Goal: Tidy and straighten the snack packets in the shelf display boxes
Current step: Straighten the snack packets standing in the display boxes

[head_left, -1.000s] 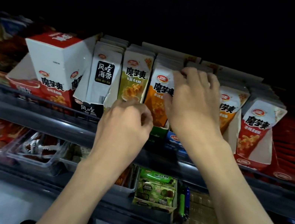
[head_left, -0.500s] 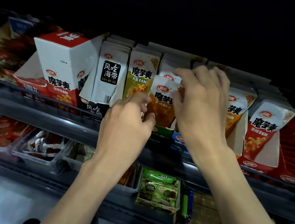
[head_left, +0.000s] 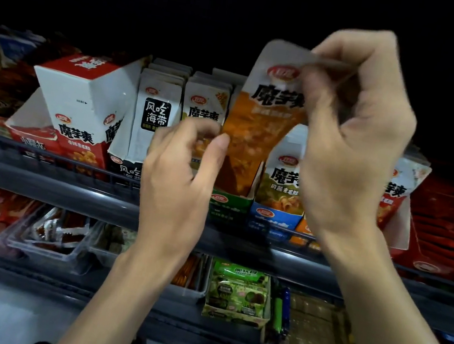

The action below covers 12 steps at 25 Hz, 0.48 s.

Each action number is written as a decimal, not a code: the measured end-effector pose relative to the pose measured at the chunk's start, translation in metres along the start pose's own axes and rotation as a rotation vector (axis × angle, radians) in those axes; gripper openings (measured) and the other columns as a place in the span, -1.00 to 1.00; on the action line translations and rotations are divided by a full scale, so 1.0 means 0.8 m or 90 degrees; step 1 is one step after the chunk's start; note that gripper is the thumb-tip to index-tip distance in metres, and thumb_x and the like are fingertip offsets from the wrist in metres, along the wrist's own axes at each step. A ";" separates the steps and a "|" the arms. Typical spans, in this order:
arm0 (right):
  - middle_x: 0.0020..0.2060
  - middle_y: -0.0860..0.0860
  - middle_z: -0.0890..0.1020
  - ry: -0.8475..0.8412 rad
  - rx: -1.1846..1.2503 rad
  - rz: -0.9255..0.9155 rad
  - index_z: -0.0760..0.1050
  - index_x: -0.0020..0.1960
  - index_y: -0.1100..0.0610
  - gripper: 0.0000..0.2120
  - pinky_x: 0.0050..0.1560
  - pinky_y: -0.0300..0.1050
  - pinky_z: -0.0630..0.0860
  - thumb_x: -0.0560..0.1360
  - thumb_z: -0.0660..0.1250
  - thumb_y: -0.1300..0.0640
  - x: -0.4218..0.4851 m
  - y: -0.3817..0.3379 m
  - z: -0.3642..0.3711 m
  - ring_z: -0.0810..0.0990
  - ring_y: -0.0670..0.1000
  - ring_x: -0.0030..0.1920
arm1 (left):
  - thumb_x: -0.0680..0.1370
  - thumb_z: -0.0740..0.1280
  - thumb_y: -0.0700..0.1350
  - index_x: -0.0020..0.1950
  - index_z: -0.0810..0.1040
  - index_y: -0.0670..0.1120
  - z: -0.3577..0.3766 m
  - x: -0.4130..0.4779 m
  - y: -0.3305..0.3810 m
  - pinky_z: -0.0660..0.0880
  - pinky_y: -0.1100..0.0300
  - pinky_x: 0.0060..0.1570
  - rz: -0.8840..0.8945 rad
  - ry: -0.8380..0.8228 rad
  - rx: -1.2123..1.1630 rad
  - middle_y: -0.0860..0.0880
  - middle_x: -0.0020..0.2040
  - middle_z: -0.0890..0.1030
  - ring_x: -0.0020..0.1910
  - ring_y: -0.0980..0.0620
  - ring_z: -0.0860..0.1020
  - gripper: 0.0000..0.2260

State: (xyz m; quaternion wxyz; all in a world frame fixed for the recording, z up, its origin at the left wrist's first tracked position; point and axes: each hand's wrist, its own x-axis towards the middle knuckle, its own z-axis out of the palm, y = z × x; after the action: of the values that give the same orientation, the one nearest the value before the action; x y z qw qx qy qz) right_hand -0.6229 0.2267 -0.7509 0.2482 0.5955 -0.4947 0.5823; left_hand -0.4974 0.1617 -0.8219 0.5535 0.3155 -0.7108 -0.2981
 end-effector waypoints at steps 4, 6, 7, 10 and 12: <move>-0.12 -0.01 0.56 0.005 0.136 0.153 0.46 0.07 0.21 -0.93 -0.09 -0.25 0.50 0.60 0.31 0.29 0.005 0.001 -0.017 0.59 -0.12 -0.09 | 0.65 0.21 -0.05 -0.18 0.51 -0.16 0.005 -0.009 0.010 0.40 -0.07 -0.40 0.081 -0.055 -0.133 -0.04 -0.31 0.50 -0.32 -0.10 0.47 -0.73; -0.14 -0.01 0.61 0.006 0.227 0.260 0.47 0.06 0.20 -0.92 -0.11 -0.23 0.54 0.58 0.34 0.28 0.003 0.005 -0.023 0.64 -0.13 -0.10 | 0.64 0.19 -0.07 -0.25 0.44 -0.15 0.007 -0.014 0.017 0.26 -0.06 -0.50 0.118 -0.097 -0.176 -0.06 -0.40 0.39 -0.45 -0.10 0.35 -0.71; -0.12 0.01 0.63 0.007 0.258 0.303 0.48 0.06 0.19 -0.92 -0.10 -0.20 0.57 0.58 0.35 0.27 0.001 0.007 -0.027 0.67 -0.09 -0.08 | 0.64 0.18 -0.07 -0.27 0.40 -0.10 0.008 -0.016 0.020 0.23 -0.05 -0.52 0.126 -0.112 -0.192 -0.05 -0.41 0.36 -0.47 -0.08 0.32 -0.71; -0.07 0.07 0.66 0.000 0.281 0.358 0.49 0.07 0.19 -0.91 -0.04 -0.12 0.62 0.58 0.35 0.26 -0.002 0.011 -0.038 0.69 0.01 -0.01 | 0.63 0.18 -0.06 -0.28 0.37 0.00 0.013 -0.019 0.023 0.22 -0.03 -0.55 0.131 -0.132 -0.212 -0.03 -0.43 0.35 -0.49 -0.04 0.30 -0.73; -0.03 0.11 0.66 -0.005 0.281 0.362 0.48 0.08 0.19 -0.90 -0.02 -0.09 0.63 0.58 0.35 0.25 -0.002 0.010 -0.043 0.69 0.03 0.02 | 0.63 0.18 -0.06 -0.29 0.37 -0.06 0.018 -0.021 0.021 0.22 -0.03 -0.55 0.125 -0.135 -0.221 -0.03 -0.43 0.35 -0.49 -0.05 0.30 -0.71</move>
State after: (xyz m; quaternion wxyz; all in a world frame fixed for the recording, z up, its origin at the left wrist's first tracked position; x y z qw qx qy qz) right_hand -0.6451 0.2537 -0.7480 -0.0601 0.4756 -0.5040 0.7184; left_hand -0.5100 0.1862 -0.8215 0.5482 0.1119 -0.7303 -0.3919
